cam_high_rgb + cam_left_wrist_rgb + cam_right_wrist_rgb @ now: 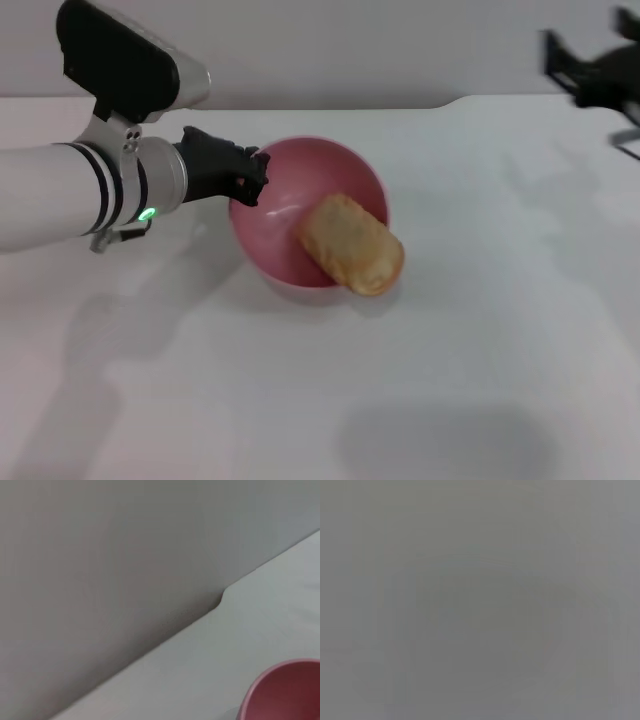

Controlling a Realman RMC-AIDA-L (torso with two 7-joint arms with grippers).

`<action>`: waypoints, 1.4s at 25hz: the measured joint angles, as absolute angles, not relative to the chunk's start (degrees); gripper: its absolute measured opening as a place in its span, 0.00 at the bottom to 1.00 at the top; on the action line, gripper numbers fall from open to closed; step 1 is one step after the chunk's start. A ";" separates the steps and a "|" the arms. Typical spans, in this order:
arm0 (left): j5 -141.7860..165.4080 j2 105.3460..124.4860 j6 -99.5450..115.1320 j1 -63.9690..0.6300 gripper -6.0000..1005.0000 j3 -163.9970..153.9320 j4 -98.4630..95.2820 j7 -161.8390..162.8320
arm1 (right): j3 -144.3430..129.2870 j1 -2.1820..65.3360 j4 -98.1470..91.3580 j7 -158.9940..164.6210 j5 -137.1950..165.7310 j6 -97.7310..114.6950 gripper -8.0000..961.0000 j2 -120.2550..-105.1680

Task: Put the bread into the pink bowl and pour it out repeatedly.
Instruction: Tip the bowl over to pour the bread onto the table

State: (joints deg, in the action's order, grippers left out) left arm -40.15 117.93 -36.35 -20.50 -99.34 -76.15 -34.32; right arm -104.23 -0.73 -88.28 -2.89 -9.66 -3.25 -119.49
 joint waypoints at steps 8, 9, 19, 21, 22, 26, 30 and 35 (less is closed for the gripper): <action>-34.95 118.06 -32.68 -20.68 0.05 -101.74 -79.61 -43.70 | -102.75 -5.98 -85.71 -2.37 -12.88 -1.68 0.78 -119.51; -33.19 118.07 -33.08 -20.84 0.05 -102.30 -80.41 -43.70 | -102.98 -5.97 -85.24 -2.37 -13.22 -1.67 0.78 -119.51; -8.22 118.48 -39.70 -24.60 0.05 -109.47 -82.85 -32.96 | -103.37 -5.68 -83.87 -2.33 -15.47 -1.59 0.78 -119.23; -6.06 118.48 -40.01 -24.76 0.05 -109.80 -83.09 -31.52 | -103.44 -5.93 -84.19 -2.32 -15.48 -1.56 0.78 -119.24; 0.16 118.48 -40.64 -24.97 0.05 -110.91 -84.03 -28.25 | -103.42 -6.11 -84.32 -2.31 -15.49 -1.55 0.78 -119.24; 5.55 118.51 -41.07 -25.00 0.05 -112.57 -85.44 -26.45 | -103.07 -6.22 -84.12 -2.29 -15.52 -1.49 0.77 -119.20; 14.08 118.59 -41.71 -25.01 0.05 -116.06 -86.76 -24.25 | -103.06 -6.31 -83.91 -2.28 -15.56 -1.48 0.77 -119.16; 24.38 118.69 -42.77 -25.02 0.05 -121.37 -86.71 -20.32 | -102.98 -6.53 -83.90 -2.28 -15.63 -1.48 0.77 -119.20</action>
